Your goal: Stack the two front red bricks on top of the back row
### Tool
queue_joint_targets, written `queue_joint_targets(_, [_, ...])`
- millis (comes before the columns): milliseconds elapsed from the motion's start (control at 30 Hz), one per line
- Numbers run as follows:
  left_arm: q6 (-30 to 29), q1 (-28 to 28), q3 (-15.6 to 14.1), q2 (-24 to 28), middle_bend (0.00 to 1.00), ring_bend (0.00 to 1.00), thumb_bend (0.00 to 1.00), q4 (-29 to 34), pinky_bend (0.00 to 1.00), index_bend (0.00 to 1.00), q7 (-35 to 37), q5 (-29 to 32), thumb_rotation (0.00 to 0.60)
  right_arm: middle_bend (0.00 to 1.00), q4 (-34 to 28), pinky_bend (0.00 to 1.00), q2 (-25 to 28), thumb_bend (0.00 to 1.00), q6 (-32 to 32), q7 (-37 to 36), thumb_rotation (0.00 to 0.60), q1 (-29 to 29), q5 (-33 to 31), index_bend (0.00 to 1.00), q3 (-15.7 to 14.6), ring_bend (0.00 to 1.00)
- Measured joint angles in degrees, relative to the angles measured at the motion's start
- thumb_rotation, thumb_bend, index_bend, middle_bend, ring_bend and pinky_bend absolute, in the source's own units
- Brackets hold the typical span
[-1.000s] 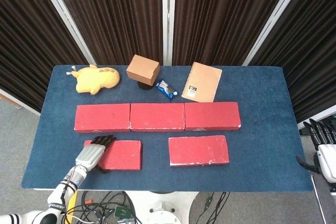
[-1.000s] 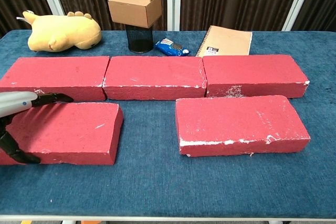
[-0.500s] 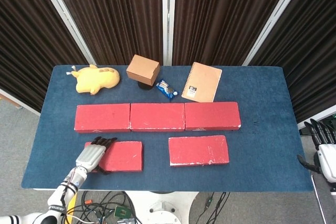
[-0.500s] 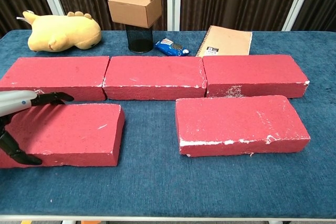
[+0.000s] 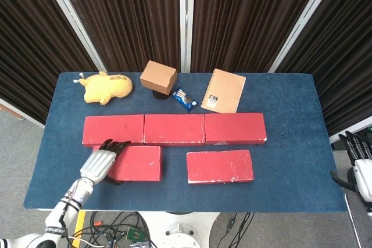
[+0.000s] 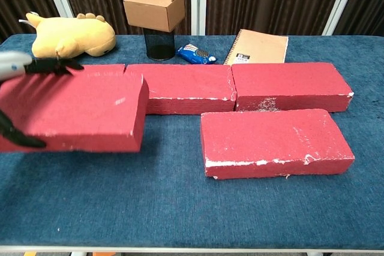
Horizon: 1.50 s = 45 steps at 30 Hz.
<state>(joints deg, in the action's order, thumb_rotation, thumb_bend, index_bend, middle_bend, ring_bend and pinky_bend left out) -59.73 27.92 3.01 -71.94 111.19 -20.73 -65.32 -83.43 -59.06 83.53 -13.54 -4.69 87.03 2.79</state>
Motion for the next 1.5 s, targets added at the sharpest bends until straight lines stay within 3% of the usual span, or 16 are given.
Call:
queue_joint_targets(267, [6.3,6.7,6.8,1.4,0.16,0.11,0.00,-2.9,0.00,0.00,2.5,8.1,0.600,0.00,-0.1,0.00,-0.1,0.18,-0.3,0.3,0.600,-0.1,0.0,0.00,0.0,0.00])
queue_joint_targets(500, [13.1,13.1,9.4,-0.9,0.16,0.11,0.00,-11.2,0.00,0.00,4.0,15.3,0.600,0.00,-0.4,0.00,0.0,0.18,-0.2,0.8,0.600,-0.1,0.1,0.00,0.0,0.00])
queue_joint_targets(767, [19.2,19.4,10.2,-5.4,0.16,0.11,0.00,-21.3,0.00,0.00,5.6,19.7,0.600,0.00,-0.8,0.00,0.2,0.18,-0.5,1.2,0.600,-0.1,-0.4,0.00,0.1,0.00])
queue_joint_targets(967, [21.9,21.8,9.0,-7.2,0.16,0.11,0.00,-26.0,0.00,0.00,6.5,19.9,0.600,0.00,-0.6,0.00,0.2,0.18,-0.7,0.9,0.600,0.0,-0.7,0.00,0.2,0.00])
queue_joint_targets(1500, [20.7,26.3,6.3,-9.1,0.16,0.11,0.00,-28.5,0.00,0.00,4.3,27.7,0.600,0.00,0.0,0.00,0.1,0.18,-0.8,-0.1,0.600,0.0,-0.7,0.00,0.2,0.00])
